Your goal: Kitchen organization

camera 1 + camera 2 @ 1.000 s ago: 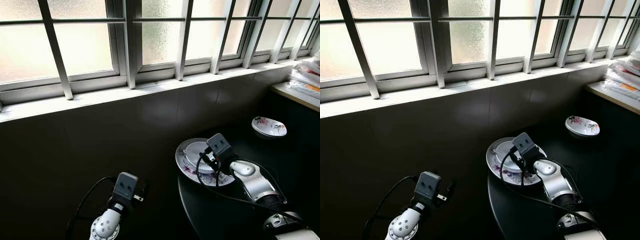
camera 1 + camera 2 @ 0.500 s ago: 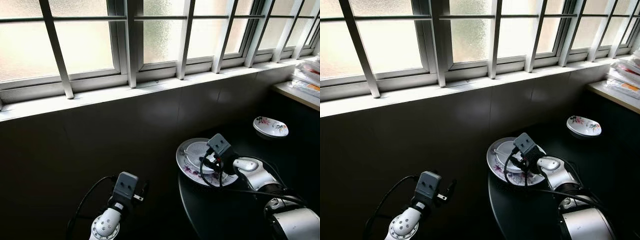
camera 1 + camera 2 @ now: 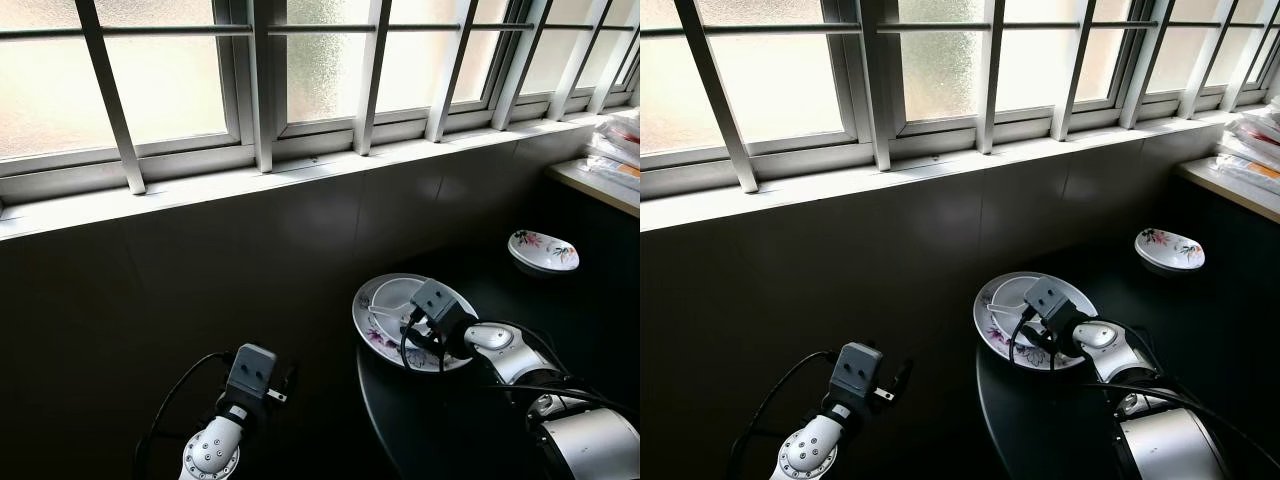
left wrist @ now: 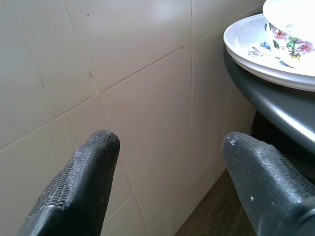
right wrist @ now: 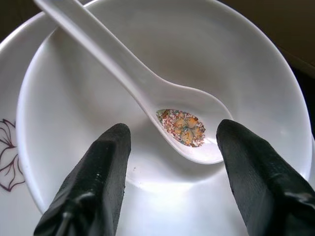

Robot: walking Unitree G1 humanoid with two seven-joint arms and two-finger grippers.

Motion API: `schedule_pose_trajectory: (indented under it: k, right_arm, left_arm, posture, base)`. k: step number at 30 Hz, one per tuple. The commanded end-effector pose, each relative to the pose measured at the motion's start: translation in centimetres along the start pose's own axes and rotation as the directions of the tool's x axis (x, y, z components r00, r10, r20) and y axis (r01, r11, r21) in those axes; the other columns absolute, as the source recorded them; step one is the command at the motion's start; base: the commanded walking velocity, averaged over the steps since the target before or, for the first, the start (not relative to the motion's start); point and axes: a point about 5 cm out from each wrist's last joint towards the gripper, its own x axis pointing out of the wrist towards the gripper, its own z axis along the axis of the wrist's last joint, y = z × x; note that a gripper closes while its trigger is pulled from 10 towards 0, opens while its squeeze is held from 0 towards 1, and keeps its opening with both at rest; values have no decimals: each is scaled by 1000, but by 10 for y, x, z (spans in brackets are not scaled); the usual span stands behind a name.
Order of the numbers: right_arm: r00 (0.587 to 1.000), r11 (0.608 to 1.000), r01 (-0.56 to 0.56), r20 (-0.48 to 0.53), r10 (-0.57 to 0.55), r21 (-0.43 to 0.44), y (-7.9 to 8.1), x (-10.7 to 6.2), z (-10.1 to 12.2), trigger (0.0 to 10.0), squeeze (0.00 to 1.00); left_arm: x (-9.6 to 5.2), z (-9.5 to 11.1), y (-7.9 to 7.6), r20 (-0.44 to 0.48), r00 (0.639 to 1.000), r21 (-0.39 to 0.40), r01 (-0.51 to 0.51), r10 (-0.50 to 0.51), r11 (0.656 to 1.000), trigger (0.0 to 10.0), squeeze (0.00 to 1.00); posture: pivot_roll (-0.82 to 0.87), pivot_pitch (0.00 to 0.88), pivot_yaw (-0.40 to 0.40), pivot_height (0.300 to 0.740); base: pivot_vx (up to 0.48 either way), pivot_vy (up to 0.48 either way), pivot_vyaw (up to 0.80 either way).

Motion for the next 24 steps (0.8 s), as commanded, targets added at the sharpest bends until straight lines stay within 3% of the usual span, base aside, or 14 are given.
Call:
schedule_pose_trajectory:
  k: [1,7,12,18,24]
  right_arm:
    - [999,998,22,-29,-20,66,0,0,-5,10000,0]
    - [995,977,75,-75,-60,200,0,-1,-15,10000,0]
    - [995,970,76,-86,-57,232,2,-1,-19,10000,0]
    - [995,969,67,-92,-46,237,6,1,-21,10000,0]
    - [999,992,-11,-35,16,122,15,5,-11,10000,0]
  left_arm:
    - [-1,0,0,4,1000,-2,-9,9,1000,10000,0]
    - [-2,-1,0,0,1000,-2,-10,10,1000,10000,0]
    - [-2,-1,0,-4,1000,-4,-8,8,1000,10000,0]
    - [-3,-3,0,-10,1000,-5,-1,1,1000,10000,0]
    - [-3,-4,0,-12,1000,-4,3,-3,1000,10000,0]
  posture:
    - [13,0,-65,736]
    - [16,0,-65,736]
    - [16,0,-64,736]
    - [15,0,-59,736]
    - [14,0,-56,736]
  base:
    - [0,0,0]
    - [0,0,0]
    - [0,0,0]
    - [0,0,0]
    - [0,0,0]
